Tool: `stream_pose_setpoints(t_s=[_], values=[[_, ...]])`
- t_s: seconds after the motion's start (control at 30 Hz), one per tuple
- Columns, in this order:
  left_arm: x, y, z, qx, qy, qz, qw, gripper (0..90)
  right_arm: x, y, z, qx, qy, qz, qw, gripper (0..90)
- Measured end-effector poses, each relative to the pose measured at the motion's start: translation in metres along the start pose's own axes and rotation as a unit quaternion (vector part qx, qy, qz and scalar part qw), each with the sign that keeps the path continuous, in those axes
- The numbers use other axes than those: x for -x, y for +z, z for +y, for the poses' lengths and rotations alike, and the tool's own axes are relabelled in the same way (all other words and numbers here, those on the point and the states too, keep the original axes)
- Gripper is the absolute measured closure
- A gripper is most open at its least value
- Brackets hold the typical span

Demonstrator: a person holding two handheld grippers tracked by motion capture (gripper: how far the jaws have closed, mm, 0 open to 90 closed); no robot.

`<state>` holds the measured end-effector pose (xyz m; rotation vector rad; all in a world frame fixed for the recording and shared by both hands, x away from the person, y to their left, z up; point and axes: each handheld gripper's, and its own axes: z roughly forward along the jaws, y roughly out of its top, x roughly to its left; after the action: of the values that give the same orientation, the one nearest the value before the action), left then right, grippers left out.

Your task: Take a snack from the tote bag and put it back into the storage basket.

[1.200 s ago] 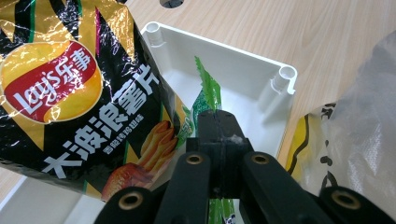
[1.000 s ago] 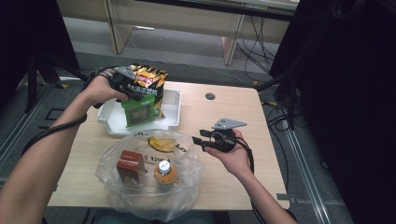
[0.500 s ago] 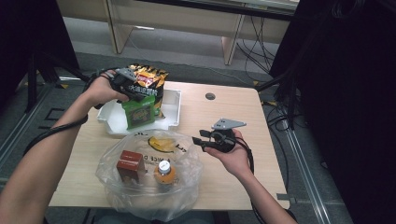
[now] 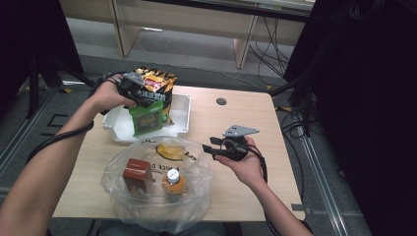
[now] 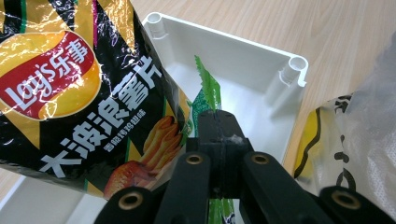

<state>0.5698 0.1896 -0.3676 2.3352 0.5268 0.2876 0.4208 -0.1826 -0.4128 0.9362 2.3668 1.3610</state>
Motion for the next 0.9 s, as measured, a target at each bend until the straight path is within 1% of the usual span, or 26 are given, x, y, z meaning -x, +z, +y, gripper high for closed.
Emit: stream_pose_setpoints(t_s=[0.03, 0.07, 0.1, 0.17, 0.2, 0.37, 0.4, 0.63, 0.67, 0.7, 0.73, 0.77, 0.8, 0.83, 0.87, 0.9], values=[[-0.0003, -0.0001, 0.0001, 0.000, 0.001, 0.001, 1.0000, 90.0, -0.0004, 0.0010, -0.0004, 0.006, 0.001, -0.002, 1.0000, 55.3], [-0.0010, -0.0003, 0.0003, -0.001, 0.006, 0.001, 1.0000, 90.0, -0.0002, 0.0007, -0.0003, 0.003, 0.001, -0.001, 1.0000, 55.4], [-0.0009, 0.0000, 0.0001, -0.001, 0.003, 0.002, 1.0000, 90.0, -0.0002, 0.0007, -0.0003, 0.003, 0.001, -0.001, 1.0000, 55.4], [-0.0012, 0.0002, 0.0002, -0.002, 0.004, 0.002, 1.0000, 90.0, -0.0001, 0.0007, -0.0003, 0.003, 0.001, -0.001, 1.0000, 55.4], [-0.0017, 0.0003, 0.0004, -0.003, 0.007, 0.003, 1.0000, 90.0, -0.0001, 0.0004, -0.0001, 0.002, 0.001, -0.001, 1.0000, 55.3], [-0.0015, 0.0017, 0.0007, -0.002, 0.009, 0.006, 0.9999, 90.0, -0.0001, 0.0007, -0.0004, 0.003, 0.001, -0.001, 1.0000, 55.3], [-0.0012, 0.0023, 0.0005, 0.000, 0.007, 0.007, 1.0000, 90.0, -0.0001, 0.0007, -0.0004, 0.003, 0.001, -0.001, 1.0000, 55.3], [-0.0020, 0.0025, 0.0002, 0.001, 0.009, 0.009, 0.9999, 90.0, -0.0002, 0.0007, -0.0004, 0.003, 0.001, -0.001, 1.0000, 55.3], [-0.0030, 0.0015, 0.0004, -0.005, 0.017, 0.011, 0.9998, 90.0, -0.0001, 0.0008, -0.0004, 0.003, 0.001, -0.002, 1.0000, 55.3], [-0.0030, 0.0015, 0.0004, -0.005, 0.017, 0.011, 0.9998, 90.0, -0.0001, 0.0008, -0.0003, 0.004, 0.001, -0.002, 1.0000, 55.3], [-0.0046, 0.0001, 0.0008, -0.015, 0.029, 0.011, 0.9994, 90.0, 0.0004, -0.0002, 0.0001, -0.003, 0.000, 0.001, 1.0000, 55.3], [-0.0027, 0.0025, 0.0004, 0.000, 0.011, 0.014, 0.9998, 90.0, 0.0003, -0.0002, 0.0001, -0.002, 0.000, 0.000, 1.0000, 55.3], [-0.0024, 0.0030, 0.0004, 0.001, 0.007, 0.015, 0.9999, 90.0, 0.0003, -0.0003, 0.0001, -0.002, 0.000, 0.000, 1.0000, 55.3], [-0.0026, 0.0032, 0.0006, 0.000, 0.007, 0.015, 0.9999, 90.0, 0.0003, -0.0004, 0.0002, -0.002, 0.000, 0.000, 1.0000, 55.3], [-0.0028, 0.0033, 0.0011, 0.000, 0.009, 0.016, 0.9998, 90.0, 0.0002, -0.0006, 0.0002, -0.002, -0.001, 0.000, 1.0000, 55.3], [-0.0052, 0.0013, 0.0021, -0.017, 0.029, 0.015, 0.9993, 90.0, 0.0000, -0.0005, 0.0002, 0.001, 0.000, -0.001, 1.0000, 55.3]])
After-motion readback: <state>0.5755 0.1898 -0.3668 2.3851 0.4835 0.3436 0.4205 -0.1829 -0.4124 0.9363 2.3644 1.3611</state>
